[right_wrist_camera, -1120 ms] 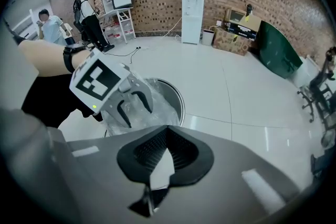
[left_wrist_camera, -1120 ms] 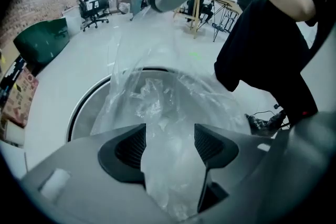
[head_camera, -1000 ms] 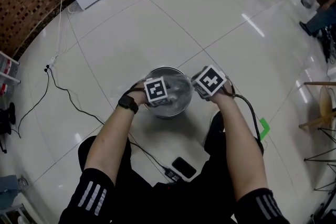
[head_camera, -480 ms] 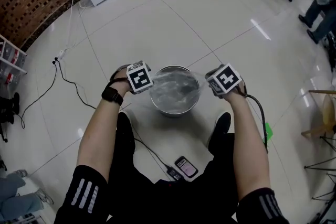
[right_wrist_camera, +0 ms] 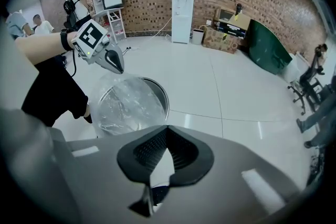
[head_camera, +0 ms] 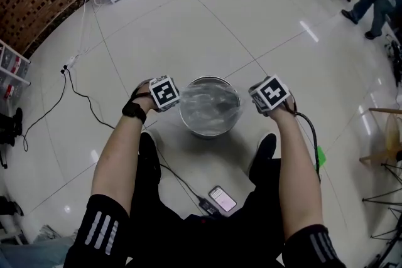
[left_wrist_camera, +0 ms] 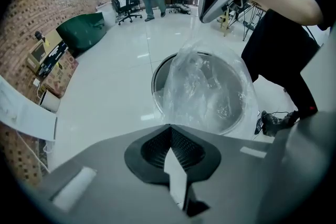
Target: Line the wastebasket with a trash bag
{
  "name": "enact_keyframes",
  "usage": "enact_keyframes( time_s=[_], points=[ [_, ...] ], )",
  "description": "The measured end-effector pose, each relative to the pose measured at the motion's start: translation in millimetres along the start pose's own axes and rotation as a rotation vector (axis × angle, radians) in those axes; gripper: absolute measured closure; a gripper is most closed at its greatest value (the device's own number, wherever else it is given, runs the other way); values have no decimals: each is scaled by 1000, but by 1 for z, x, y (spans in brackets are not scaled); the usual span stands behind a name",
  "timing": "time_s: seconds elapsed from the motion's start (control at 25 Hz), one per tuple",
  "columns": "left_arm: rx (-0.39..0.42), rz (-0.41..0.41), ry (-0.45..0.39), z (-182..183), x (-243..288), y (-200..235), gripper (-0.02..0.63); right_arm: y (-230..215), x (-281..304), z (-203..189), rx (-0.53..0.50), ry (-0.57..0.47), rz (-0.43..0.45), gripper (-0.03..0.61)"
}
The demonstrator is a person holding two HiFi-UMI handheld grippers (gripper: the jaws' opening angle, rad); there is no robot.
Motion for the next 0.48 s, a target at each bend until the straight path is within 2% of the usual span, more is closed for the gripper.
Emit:
enact_keyframes(
  time_s=[0.12,0.28,0.48],
  points=[
    [-8,48,-35,4,-1,10,620,-4,2,0,19,-1,-16,572],
    [-54,130,-135,21,-15,30,620,-13,7,3,33,-30,-58,572],
    [-150,229,-164,20,-9,51,620,-28,16,10,45,-78,-144,572]
  ],
)
Point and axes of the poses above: the fingertips, and each gripper's own axes: x forward along the fingers, y to its left, z out of its top, the point moved 6 cm from there along -x, backward along the fingers, and after that the axes turned 6 degrees about z, right-handed, at the moved point
